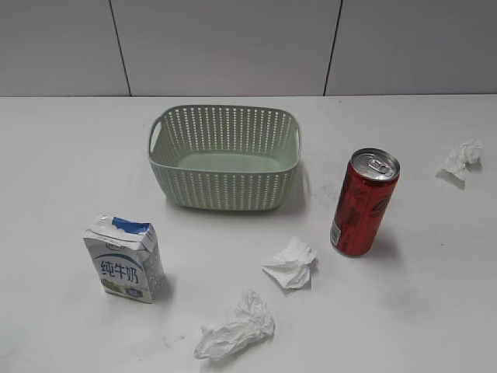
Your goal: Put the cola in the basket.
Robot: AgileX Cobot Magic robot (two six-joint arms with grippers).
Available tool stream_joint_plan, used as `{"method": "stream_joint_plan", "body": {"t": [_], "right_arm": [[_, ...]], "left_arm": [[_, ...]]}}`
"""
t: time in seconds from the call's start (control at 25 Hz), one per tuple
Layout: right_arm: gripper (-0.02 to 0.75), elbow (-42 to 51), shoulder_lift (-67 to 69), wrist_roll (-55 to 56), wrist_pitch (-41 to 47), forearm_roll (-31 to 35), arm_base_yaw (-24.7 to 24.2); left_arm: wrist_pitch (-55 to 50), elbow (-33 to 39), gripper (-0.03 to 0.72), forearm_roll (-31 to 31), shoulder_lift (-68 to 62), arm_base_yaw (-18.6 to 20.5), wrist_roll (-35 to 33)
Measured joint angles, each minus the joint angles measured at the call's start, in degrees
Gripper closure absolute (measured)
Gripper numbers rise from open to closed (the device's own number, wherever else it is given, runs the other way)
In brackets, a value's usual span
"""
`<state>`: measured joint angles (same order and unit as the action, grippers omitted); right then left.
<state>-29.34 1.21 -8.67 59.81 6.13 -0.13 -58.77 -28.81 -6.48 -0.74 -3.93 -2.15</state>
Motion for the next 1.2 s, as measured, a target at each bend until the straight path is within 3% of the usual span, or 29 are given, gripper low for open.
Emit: {"method": "stream_joint_plan", "body": {"t": [0.36, 0.92, 1.04, 1.2], "right_arm": [[0.145, -4.46, 19.62, -1.05, -2.6, 9.57, 0.0], [0.145, -24.59, 63.58, -2.55, -1.62, 10.44, 0.07], [0.146, -29.42, 71.14, -3.27, -0.92, 10.33, 1.93], [0.147, -34.97, 78.63, -2.41, -0.74, 8.49, 8.85]], "left_arm": [[0.0, 0.0, 0.459, 0.0, 0.0, 0.0, 0.0], [0.0, 0.0, 0.46, 0.0, 0.0, 0.0, 0.0], [0.0, 0.0, 0.46, 0.0, 0.0, 0.0, 0.0], [0.0, 0.0, 0.46, 0.0, 0.0, 0.0, 0.0]]}}
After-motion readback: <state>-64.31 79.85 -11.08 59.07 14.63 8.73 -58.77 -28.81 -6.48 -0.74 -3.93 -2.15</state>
